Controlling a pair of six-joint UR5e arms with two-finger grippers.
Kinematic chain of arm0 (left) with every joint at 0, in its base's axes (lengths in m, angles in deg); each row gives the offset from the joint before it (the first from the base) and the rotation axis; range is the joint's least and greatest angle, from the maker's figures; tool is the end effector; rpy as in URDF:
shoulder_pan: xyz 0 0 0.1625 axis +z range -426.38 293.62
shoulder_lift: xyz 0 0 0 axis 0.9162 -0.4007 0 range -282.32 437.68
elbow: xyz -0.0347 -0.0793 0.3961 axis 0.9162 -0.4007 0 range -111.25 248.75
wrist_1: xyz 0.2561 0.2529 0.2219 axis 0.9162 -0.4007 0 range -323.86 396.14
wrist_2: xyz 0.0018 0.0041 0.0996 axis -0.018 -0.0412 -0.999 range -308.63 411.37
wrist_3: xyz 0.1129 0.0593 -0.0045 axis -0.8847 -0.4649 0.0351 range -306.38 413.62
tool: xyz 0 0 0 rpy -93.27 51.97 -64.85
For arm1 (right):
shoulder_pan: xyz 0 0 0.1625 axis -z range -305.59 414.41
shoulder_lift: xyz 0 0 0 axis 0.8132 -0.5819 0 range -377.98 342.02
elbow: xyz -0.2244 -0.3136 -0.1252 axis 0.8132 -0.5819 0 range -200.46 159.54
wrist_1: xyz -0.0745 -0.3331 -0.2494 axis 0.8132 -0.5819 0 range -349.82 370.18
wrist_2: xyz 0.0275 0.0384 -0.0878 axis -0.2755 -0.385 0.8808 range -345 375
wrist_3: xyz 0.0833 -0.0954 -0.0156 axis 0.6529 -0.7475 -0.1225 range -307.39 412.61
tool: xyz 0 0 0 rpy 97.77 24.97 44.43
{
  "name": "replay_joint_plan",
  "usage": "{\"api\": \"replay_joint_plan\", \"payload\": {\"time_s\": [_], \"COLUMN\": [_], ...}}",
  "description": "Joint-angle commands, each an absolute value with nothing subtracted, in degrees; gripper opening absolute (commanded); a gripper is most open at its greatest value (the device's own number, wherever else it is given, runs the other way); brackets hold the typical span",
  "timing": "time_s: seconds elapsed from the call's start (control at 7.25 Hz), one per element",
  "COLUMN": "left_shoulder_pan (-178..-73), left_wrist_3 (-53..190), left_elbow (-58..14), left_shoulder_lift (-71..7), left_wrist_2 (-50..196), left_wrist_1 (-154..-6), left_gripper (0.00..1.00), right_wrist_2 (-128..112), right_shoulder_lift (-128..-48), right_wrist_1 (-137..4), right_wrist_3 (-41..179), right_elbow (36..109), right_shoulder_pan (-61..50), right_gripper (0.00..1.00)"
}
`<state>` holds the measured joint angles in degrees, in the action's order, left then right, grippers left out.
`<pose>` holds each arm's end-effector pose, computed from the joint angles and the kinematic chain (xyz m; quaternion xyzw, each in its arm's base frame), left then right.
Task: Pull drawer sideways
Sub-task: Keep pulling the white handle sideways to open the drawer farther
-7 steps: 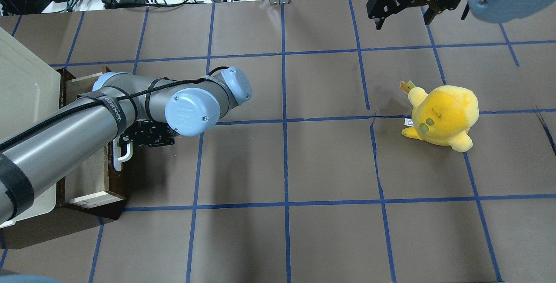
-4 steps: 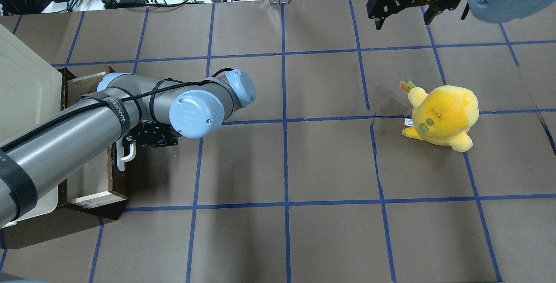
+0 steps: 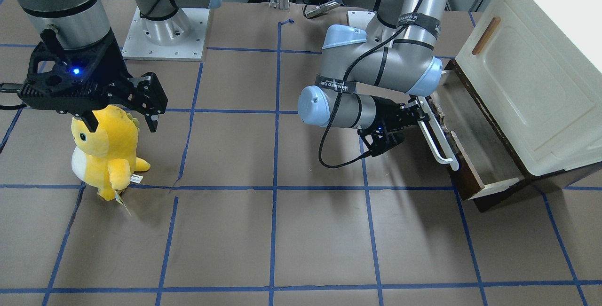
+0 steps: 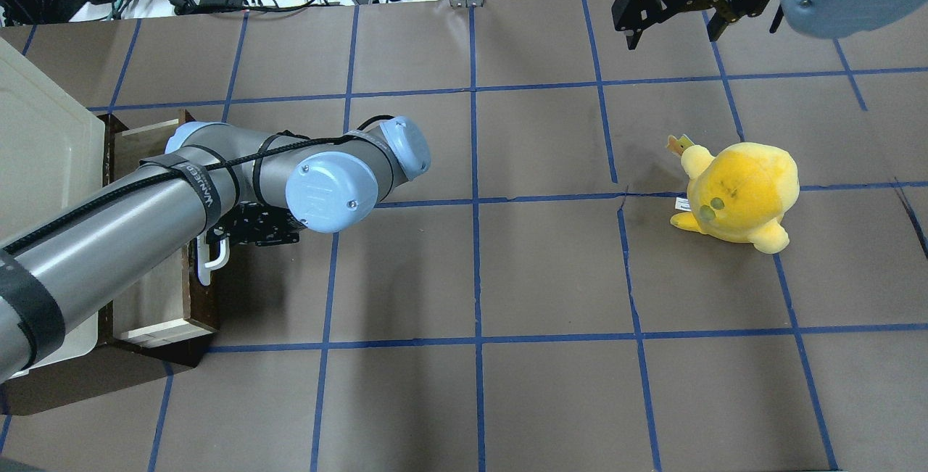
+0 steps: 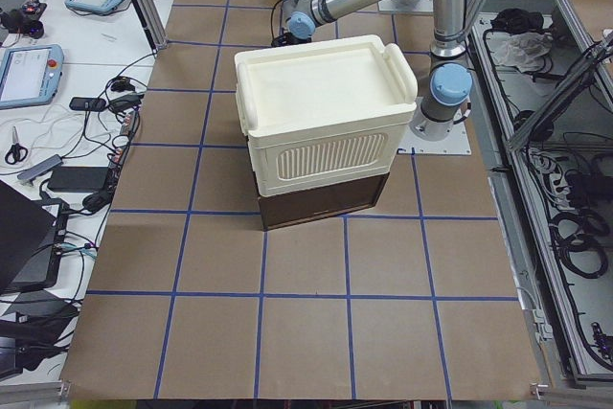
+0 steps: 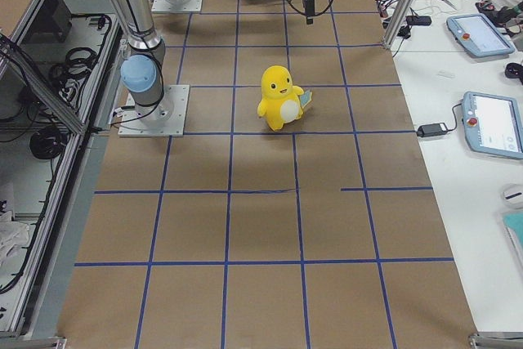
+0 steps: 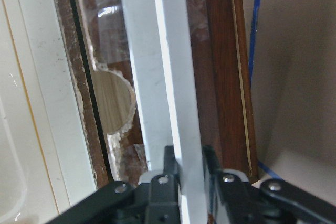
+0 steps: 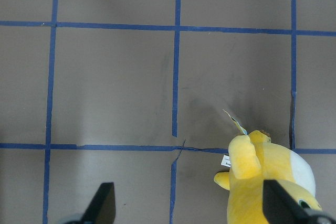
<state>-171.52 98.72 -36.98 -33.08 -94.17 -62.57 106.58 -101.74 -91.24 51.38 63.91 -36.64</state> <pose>-0.1539 -0.4611 0.1814 -0.0381 0.8354 0.0784 0.5427 0.1402 -0.5646 0.4546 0.0185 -0.9953 0.0942 0.0139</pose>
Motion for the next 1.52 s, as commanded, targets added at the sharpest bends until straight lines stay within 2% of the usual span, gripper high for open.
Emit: {"api": "replay_joint_plan", "payload": {"time_s": [0.0,1.38], "left_shoulder_pan": [-172.1,-176.2], "left_wrist_3": [98.7,98.5], "left_elbow": [-37.0,-37.0], "left_shoulder_lift": [-33.2,-33.2], "left_wrist_2": [-94.2,-94.2], "left_wrist_1": [-62.6,-61.9], "left_gripper": [0.00,0.00], "right_wrist_2": [106.6,106.6], "right_shoulder_lift": [-101.7,-101.7], "right_wrist_1": [-91.2,-91.2], "right_wrist_3": [51.4,51.4], "right_elbow": [63.9,63.9], "right_shoulder_pan": [-36.6,-36.6], "right_gripper": [1.00,1.00]}}
